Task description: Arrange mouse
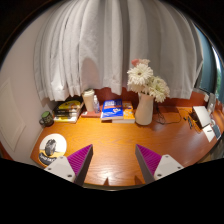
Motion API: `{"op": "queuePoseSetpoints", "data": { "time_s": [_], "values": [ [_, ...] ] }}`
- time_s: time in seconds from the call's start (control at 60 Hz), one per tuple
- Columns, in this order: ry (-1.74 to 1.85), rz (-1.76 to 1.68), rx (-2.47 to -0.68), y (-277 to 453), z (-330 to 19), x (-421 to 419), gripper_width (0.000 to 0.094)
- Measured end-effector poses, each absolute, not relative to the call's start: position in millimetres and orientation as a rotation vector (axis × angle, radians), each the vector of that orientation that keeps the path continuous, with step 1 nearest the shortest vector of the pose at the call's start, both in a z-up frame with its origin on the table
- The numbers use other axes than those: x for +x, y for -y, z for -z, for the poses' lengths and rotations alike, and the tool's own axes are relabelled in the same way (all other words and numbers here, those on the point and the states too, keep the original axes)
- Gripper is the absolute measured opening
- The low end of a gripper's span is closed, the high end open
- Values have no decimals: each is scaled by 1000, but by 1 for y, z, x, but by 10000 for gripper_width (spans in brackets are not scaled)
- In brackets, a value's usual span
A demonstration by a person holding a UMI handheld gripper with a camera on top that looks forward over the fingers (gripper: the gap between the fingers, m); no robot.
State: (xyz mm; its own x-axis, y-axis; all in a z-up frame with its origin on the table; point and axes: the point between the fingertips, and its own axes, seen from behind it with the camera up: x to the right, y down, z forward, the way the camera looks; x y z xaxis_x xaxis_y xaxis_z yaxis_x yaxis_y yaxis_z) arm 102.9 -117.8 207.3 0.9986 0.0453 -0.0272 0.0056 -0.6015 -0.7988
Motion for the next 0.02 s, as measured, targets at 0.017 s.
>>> {"op": "queuePoseSetpoints", "data": {
  "time_s": [0.017],
  "values": [
    [35, -54, -2214, 117, -208, 101, 857]
  ]
}}
